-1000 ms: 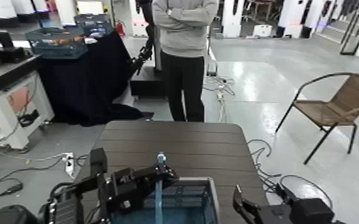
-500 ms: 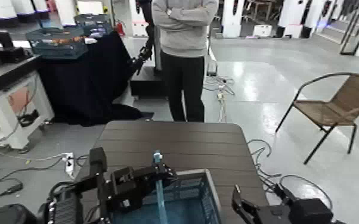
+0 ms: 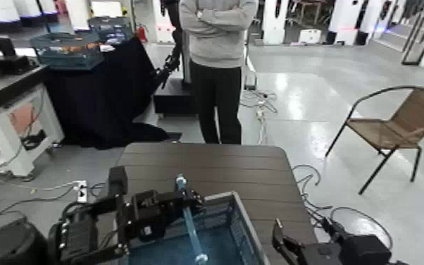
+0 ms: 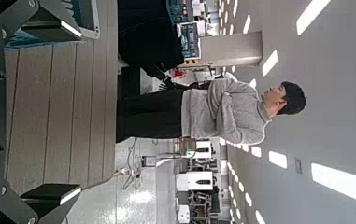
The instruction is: Place the crate on the table.
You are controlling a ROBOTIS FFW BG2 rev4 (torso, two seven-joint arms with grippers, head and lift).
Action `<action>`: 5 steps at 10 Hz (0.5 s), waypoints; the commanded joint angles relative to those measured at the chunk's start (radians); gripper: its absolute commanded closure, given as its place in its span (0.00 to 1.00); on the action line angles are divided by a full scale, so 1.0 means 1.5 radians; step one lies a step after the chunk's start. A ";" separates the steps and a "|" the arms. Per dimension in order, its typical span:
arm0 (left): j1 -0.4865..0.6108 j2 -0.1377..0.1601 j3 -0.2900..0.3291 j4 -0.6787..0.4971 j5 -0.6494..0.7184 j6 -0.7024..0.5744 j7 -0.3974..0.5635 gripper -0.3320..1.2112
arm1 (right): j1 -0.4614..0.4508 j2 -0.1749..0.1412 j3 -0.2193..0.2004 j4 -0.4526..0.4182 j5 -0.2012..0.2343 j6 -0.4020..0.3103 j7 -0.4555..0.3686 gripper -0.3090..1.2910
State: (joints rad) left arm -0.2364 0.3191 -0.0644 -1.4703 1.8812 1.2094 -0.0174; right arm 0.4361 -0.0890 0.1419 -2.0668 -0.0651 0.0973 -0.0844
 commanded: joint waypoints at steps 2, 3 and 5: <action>-0.095 0.007 -0.049 0.101 -0.066 0.005 -0.064 0.99 | -0.003 0.000 0.004 0.005 -0.004 -0.006 0.000 0.29; -0.114 0.006 -0.069 0.133 -0.069 -0.005 -0.082 0.99 | -0.005 0.000 0.004 0.008 -0.005 -0.008 0.000 0.29; -0.163 0.006 -0.107 0.205 -0.090 -0.021 -0.124 1.00 | -0.007 -0.001 0.007 0.011 -0.009 -0.011 0.000 0.29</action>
State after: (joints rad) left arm -0.4569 0.3284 -0.2062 -1.1959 1.7611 1.1853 -0.1980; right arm 0.4256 -0.0893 0.1509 -2.0523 -0.0763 0.0826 -0.0844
